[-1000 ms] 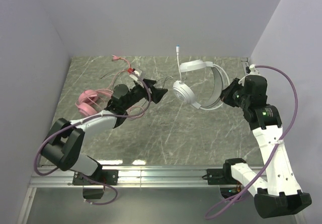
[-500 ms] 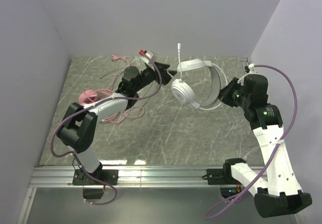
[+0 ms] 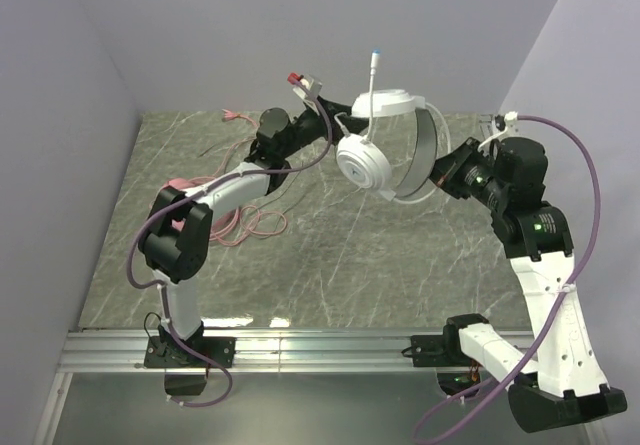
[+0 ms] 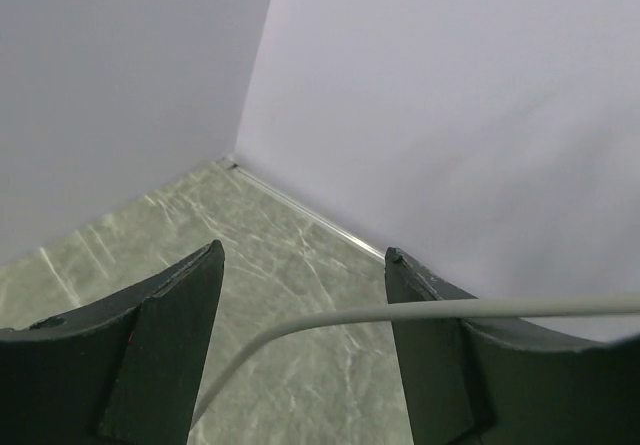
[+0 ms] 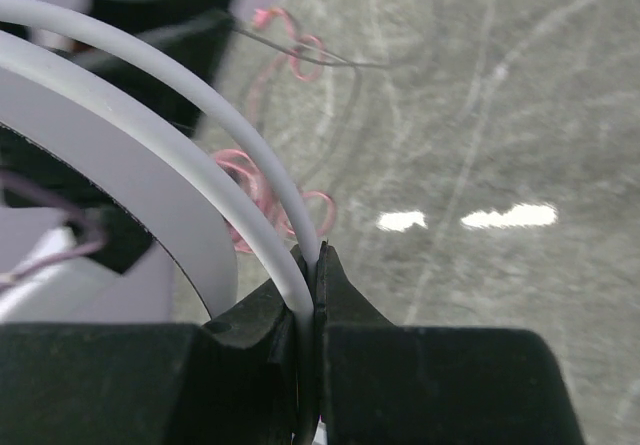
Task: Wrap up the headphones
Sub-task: Wrap the headphone cable with the left arm
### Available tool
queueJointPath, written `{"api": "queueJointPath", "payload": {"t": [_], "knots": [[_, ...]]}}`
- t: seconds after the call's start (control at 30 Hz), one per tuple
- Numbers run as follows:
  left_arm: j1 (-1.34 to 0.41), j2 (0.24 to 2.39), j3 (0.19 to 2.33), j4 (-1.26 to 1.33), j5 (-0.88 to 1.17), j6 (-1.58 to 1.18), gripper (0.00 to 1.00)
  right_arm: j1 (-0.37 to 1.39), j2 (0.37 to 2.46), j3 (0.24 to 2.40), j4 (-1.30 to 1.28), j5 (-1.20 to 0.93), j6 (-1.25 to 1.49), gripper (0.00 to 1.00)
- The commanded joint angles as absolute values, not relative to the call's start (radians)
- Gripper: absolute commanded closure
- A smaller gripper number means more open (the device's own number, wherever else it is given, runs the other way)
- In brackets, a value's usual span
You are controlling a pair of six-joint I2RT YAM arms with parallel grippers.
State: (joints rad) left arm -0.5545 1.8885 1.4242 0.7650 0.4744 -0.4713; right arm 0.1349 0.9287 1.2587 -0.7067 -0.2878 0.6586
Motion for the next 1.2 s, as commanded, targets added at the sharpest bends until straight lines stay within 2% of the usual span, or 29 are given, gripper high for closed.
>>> {"api": "queueJointPath", "payload": {"t": [0.0,0.2,0.3,0.47,0.63,0.87,1.17], "knots": [[-0.575,1.887,1.384,0.867,0.497,-0.549,0.29,0.141,0.933,1.374,-0.529,-0.374,0.767,1.0],[-0.65,1.848,1.277,0.871,0.457,-0.529,0.3,0.141,0.972,1.42,-0.44,-0.365,0.863,1.0],[-0.669,1.827,1.232,0.917,0.46,-0.566,0.35,0.141,0.979,1.424,-0.419,-0.318,0.897,1.0],[-0.71,1.763,1.141,0.896,0.425,-0.555,0.38,0.141,0.98,1.419,-0.422,-0.178,0.926,1.0],[-0.764,1.697,1.12,0.713,0.393,-0.516,0.41,0.141,0.977,1.39,-0.425,-0.031,0.911,1.0],[-0.793,1.663,1.172,0.396,0.351,-0.532,0.39,0.143,0.983,1.354,-0.457,0.161,0.922,1.0],[-0.802,1.565,1.077,0.249,0.285,-0.508,0.39,0.143,1.025,1.382,-0.567,0.331,0.943,1.0]]}}
